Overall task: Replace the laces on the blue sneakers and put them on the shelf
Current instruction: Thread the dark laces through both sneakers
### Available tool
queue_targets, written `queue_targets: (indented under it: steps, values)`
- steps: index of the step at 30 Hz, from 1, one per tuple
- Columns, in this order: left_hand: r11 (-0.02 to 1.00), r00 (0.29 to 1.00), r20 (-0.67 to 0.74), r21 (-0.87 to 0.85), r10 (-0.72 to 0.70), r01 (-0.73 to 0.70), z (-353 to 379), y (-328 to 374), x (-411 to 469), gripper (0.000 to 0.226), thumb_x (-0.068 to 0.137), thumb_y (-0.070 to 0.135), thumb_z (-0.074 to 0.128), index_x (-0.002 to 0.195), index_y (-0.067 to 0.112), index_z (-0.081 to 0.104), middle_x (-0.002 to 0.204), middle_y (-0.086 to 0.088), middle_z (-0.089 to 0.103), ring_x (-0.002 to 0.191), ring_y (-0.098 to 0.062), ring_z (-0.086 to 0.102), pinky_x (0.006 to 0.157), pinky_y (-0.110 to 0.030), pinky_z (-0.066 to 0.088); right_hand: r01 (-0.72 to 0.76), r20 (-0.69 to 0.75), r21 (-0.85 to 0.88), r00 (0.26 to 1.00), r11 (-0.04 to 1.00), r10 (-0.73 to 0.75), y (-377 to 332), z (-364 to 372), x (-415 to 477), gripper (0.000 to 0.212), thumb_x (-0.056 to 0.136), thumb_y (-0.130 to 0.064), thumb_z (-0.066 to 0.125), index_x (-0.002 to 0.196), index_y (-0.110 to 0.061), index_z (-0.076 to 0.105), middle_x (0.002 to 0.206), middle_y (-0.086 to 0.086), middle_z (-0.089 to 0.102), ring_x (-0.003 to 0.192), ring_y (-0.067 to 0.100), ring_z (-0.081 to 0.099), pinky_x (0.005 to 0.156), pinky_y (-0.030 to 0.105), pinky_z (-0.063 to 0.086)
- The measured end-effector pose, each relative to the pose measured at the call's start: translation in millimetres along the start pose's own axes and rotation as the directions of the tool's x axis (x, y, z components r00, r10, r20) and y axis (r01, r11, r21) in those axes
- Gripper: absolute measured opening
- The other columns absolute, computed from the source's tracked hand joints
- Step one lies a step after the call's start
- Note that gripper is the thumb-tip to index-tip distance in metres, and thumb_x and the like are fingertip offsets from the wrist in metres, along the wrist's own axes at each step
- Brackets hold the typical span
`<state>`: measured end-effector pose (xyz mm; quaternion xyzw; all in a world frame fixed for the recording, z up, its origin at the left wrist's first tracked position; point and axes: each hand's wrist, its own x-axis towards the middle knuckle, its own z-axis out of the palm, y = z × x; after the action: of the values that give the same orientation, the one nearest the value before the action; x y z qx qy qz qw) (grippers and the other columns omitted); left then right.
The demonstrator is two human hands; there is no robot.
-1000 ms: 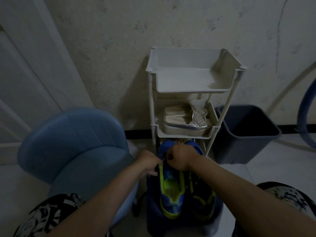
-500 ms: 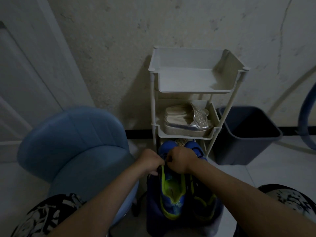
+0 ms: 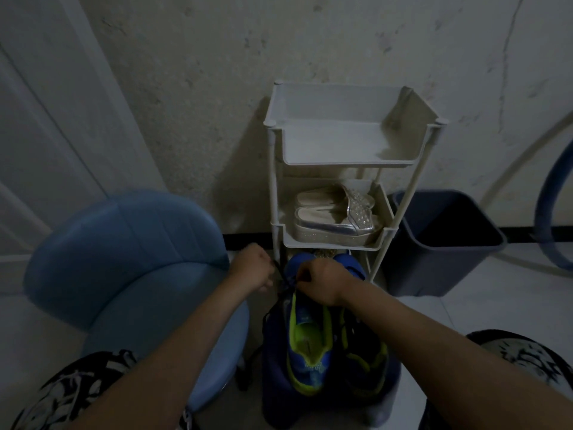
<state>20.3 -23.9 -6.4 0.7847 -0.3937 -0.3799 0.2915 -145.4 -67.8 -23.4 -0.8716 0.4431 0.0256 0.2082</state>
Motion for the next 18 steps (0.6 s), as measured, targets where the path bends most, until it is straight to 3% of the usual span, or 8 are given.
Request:
queue_targets:
  steps: [4,9,11,13,15,18]
  values:
    - [0.954,0.988,-0.008,-0.257,0.157,-0.154,-10,9,-1,0.015,0.104,0.019,0.041,0.097,0.011,0.052,0.087,-0.01,0.064,0.073,-0.027,0.066,0.07,-0.043,0.06,0.026,0.018,0.11,0.999,0.994,-0.028,-3,-7,1,0.033,0.096,-0.041,0.056,0.123,-0.024,0.066,0.121,0.001,0.066,0.111,0.018,0.06,0.094,0.03,0.046]
    - [0.92,0.956,0.04,-0.288,0.29,-0.267,-2,11,-10,0.012,0.103,0.016,0.044,0.096,0.014,0.053,0.086,-0.01,0.063,0.075,-0.025,0.065,0.072,-0.044,0.059,0.009,0.035,0.124,0.999,0.992,-0.013,-6,-7,6,0.026,0.096,-0.038,0.059,0.107,-0.019,0.072,0.098,0.001,0.067,0.093,0.016,0.06,0.081,0.029,0.044]
    - [0.929,0.967,0.085,-0.308,0.239,-0.203,-1,9,-10,0.01,0.104,0.018,0.043,0.107,0.014,0.051,0.094,-0.012,0.064,0.077,-0.025,0.064,0.07,-0.044,0.06,-0.006,0.0,0.167,1.0,0.986,0.006,-6,-10,7,0.023,0.095,-0.035,0.061,0.101,-0.017,0.074,0.088,-0.002,0.065,0.084,0.012,0.058,0.075,0.027,0.042]
    - [0.95,0.975,0.196,-0.309,0.107,-0.042,0,3,-9,0.017,0.104,0.016,0.042,0.121,0.017,0.044,0.106,-0.015,0.062,0.078,-0.029,0.063,0.064,-0.043,0.06,0.0,-0.082,0.273,0.996,0.962,0.023,-7,-15,9,0.019,0.094,-0.03,0.063,0.095,-0.016,0.076,0.088,0.0,0.071,0.082,0.012,0.062,0.074,0.027,0.047]
    - [0.978,0.942,0.335,-0.202,0.011,0.061,6,-7,-10,0.025,0.101,0.012,0.045,0.125,0.016,0.042,0.113,-0.015,0.06,0.077,-0.026,0.064,0.063,-0.04,0.059,0.044,-0.162,0.391,0.987,0.92,0.022,-11,-19,10,0.017,0.093,-0.026,0.064,0.089,-0.014,0.076,0.088,0.002,0.073,0.081,0.013,0.065,0.075,0.028,0.049]
    - [0.999,0.903,0.428,-0.038,0.041,-0.028,18,-19,-10,0.008,0.098,0.012,0.053,0.106,0.013,0.056,0.093,-0.008,0.063,0.073,-0.017,0.063,0.065,-0.032,0.058,0.104,-0.247,0.56,0.968,0.822,0.046,-18,-26,14,0.019,0.095,-0.022,0.062,0.079,-0.016,0.071,0.078,0.0,0.068,0.068,0.005,0.059,0.068,0.025,0.044]
